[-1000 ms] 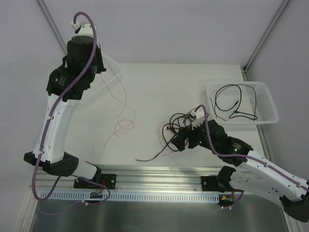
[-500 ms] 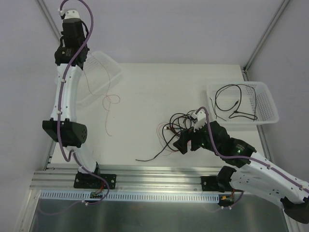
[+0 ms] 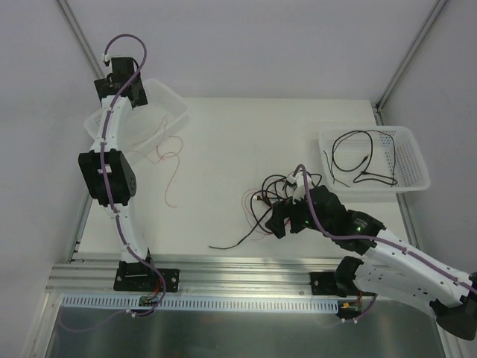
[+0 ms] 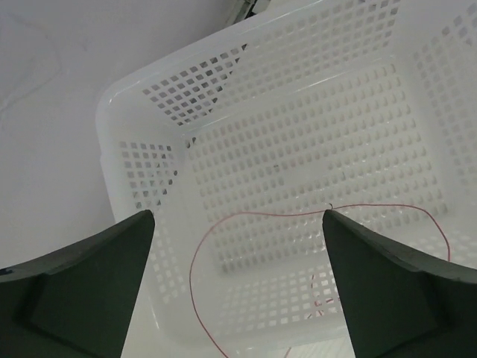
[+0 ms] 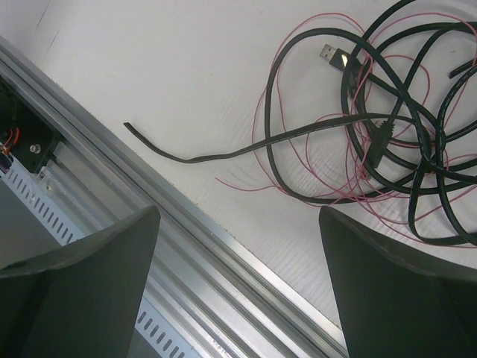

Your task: Untangle the cables

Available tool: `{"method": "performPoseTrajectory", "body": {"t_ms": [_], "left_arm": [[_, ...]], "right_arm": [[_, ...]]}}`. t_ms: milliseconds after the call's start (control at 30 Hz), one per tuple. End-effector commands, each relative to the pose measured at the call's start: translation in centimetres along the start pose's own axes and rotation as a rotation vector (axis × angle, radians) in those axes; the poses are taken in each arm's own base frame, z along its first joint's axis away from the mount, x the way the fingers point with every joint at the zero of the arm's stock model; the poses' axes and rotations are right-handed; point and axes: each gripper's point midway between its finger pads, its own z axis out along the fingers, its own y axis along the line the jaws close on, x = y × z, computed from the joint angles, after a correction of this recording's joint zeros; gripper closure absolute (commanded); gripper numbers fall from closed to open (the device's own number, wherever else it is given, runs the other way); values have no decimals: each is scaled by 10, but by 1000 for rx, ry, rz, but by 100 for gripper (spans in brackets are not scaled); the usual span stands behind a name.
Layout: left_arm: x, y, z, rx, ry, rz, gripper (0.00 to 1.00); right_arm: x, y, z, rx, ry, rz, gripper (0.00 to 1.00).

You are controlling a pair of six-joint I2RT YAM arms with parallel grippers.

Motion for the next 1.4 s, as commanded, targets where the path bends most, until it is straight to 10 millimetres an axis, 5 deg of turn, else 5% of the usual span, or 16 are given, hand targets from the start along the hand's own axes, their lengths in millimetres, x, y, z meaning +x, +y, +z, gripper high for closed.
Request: {"method": "performPoseTrajectory", "body": {"t_ms": [0, 67, 100, 167, 200, 333, 433, 567, 667, 1167, 1367], "left_arm": [[-26, 13, -56, 36, -94, -165, 1], [-22, 14, -83, 79, -100, -252, 1], [5, 7, -83, 89, -44, -246, 1], [17, 4, -109, 136, -37, -323, 1], [49, -7, -109, 153, 28, -308, 1], [98, -28, -144, 213, 84, -353, 1], [138, -46, -152, 214, 90, -306, 1], [192, -47, -132, 146, 112, -324, 1], [212, -43, -116, 88, 106, -347, 1], [191, -55, -57, -7, -60, -515, 30], [207, -47, -42, -103, -55, -643, 36]], "right_arm": [[-9, 7, 2, -34, -38, -16, 7], [-10, 8, 3, -43, -53, -6, 7], [-10, 9, 2, -46, -58, -5, 7], [-10, 10, 2, -60, -74, 2, 7], [-10, 11, 0, -66, -83, 7, 7], [-8, 10, -6, -84, -115, 18, 7], [-3, 8, -8, -93, -132, 28, 7], [5, 6, -10, -101, -144, 44, 7], [5, 6, -13, -111, -162, 59, 7], [15, -3, -18, -75, -144, 50, 7], [15, -6, -20, -58, -138, 45, 7]]}}
